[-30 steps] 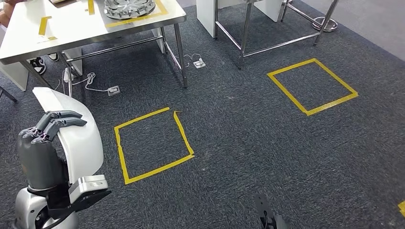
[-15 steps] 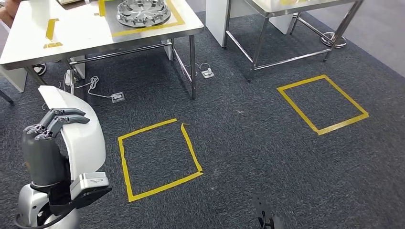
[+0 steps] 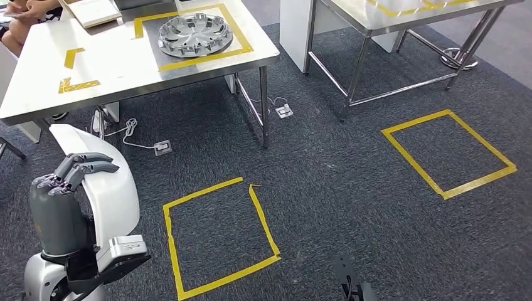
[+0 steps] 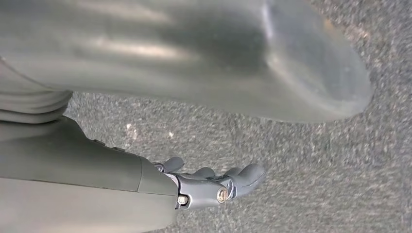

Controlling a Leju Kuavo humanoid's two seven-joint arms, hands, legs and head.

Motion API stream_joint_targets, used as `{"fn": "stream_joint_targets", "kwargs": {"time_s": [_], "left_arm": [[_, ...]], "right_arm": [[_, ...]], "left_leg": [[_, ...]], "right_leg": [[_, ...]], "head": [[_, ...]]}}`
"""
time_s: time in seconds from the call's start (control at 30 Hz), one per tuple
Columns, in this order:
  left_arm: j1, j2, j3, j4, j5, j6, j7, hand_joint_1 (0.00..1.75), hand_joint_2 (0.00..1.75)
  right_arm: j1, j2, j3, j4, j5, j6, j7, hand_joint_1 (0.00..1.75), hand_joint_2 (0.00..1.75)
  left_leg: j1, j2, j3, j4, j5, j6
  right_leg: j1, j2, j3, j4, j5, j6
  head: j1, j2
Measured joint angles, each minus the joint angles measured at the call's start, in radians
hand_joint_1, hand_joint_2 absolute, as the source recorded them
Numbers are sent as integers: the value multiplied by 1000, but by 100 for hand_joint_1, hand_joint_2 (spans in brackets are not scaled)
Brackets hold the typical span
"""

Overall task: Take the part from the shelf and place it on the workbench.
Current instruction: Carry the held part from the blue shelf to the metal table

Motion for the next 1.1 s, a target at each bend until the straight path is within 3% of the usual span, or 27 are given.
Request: {"fn": "stream_joint_targets", "kwargs": {"time_s": [0.03,0.07,0.1,0.17,0.2,0.23,0.3,0.33,0.37,0.43,0.5,0.57,0.6,0.63,0.67,0.73,0.77,0.8,0.87,0.93,0.97,1.0,1.07,1.1], "left_arm": [[4,1,0,0,0,0,0,175,175],[7,3,0,0,0,0,1,175,175],[10,4,0,-1,0,0,1,175,175],[15,8,0,-2,0,1,1,175,175],[16,8,-1,-5,0,1,1,175,175],[17,8,-2,-10,0,1,1,175,175],[9,3,-3,-25,0,2,0,175,175],[4,0,-3,-31,0,3,0,175,175],[0,-2,-3,-33,0,5,-1,175,175],[7,-3,-2,-33,0,7,-1,175,175],[22,-3,-2,-29,-1,8,0,175,175],[31,-3,-2,-27,-2,7,0,175,175],[33,-3,-2,-28,-4,6,1,175,175],[37,-2,-2,-28,-5,4,1,175,175],[41,-2,-2,-26,-5,2,1,175,175],[49,0,-3,-26,-7,-2,2,175,175],[50,1,-3,-29,-8,-3,2,175,175],[48,1,-3,-34,-8,-3,3,175,175],[45,2,-3,-42,-8,-6,3,175,175],[49,4,-3,-43,-8,-10,4,175,175],[53,5,-3,-43,-8,-11,4,175,175],[58,7,-3,-42,-8,-12,4,175,175],[65,10,-3,-41,-8,-16,3,175,175],[67,11,-3,-41,-8,-19,3,175,175]], "right_arm": [[1,0,0,0,0,0,0,0,0],[2,0,0,0,0,0,0,0,0],[2,0,0,0,0,0,1,0,0],[1,-1,0,0,-1,0,0,0,0],[1,-1,-1,-1,-2,0,1,0,0],[0,-2,-1,-1,-4,0,1,0,0],[-8,-4,-1,-4,-5,0,1,0,0],[-13,-5,-1,-4,-5,0,0,0,0],[-18,-6,-1,-5,-6,0,0,0,0],[-21,-6,-1,-5,-7,1,1,0,0],[-13,-5,-2,-5,-10,3,2,0,0],[-1,-5,-4,-5,-15,7,3,0,0],[3,-5,-6,-5,-17,9,3,0,0],[7,-5,-7,-5,-19,11,4,0,0],[12,-6,-8,-4,-19,12,4,0,0],[17,-5,-10,-3,-20,13,6,0,0],[15,-5,-11,-3,-21,13,7,0,0],[10,-3,-12,-2,-22,13,7,0,0],[3,-2,-14,-2,-26,13,7,0,0],[1,0,-17,-2,-33,14,5,0,0],[1,0,-20,-2,-36,15,3,0,0],[2,1,-23,-2,-40,15,2,0,0],[5,3,-29,-2,-48,16,-2,0,0],[6,4,-32,-2,-52,16,-3,0,0]], "left_leg": [[4,1,-29,-14,-43,-4],[7,3,-46,-49,-60,-8],[11,7,-55,-102,-34,-13],[18,29,-53,-224,111,-19],[20,42,-46,-261,169,-20],[22,48,-40,-280,198,-16],[23,39,-18,-278,183,0],[25,32,-4,-280,184,11],[24,29,14,-279,188,22],[20,28,46,-276,192,40],[10,20,74,-274,171,50],[-2,10,104,-274,142,56],[-8,7,120,-274,128,58],[-14,6,135,-276,111,60],[-19,4,151,-275,96,60],[-23,2,175,-278,67,56],[-23,0,185,-272,65,51],[-22,1,182,-256,75,46],[-24,3,132,-162,133,34],[-19,4,35,-43,169,20],[-14,5,-12,-8,153,13],[-9,5,-53,7,117,7],[-2,6,-107,-24,39,-1],[0,6,-121,-64,32,-4]], "right_leg": [[-4,1,28,-7,-17,3],[-9,2,54,-13,-34,7],[-14,3,79,-17,-52,12],[-19,5,126,-22,-93,24],[-19,4,147,-27,-117,32],[-16,2,174,-26,-129,41],[-14,-4,196,7,-115,57],[-14,-5,188,52,-92,61],[-14,-5,158,109,-81,62],[-12,-3,79,221,-109,63],[-5,-3,-2,274,-209,60],[7,-2,-64,246,-290,47],[15,-2,-84,210,-285,36],[23,0,-100,168,-217,19],[33,1,-112,131,-124,2],[46,0,-111,80,21,-16],[49,-1,-103,66,32,-16],[46,1,-87,54,22,-15],[38,4,-46,25,7,-20],[27,5,12,-7,-15,-22],[23,6,41,-21,-28,-21],[18,9,70,-33,-43,-18],[9,15,129,-51,-75,-10],[6,18,160,-57,-93,-5]], "head": [[0,0],[0,0],[0,0],[-6,0],[-9,0],[-12,0],[-11,0],[-9,0],[-6,0],[1,0],[4,0],[7,0],[9,0],[9,0],[6,0],[2,0],[1,0],[3,0],[6,0],[5,0],[3,0],[3,0],[2,0],[2,0]]}}
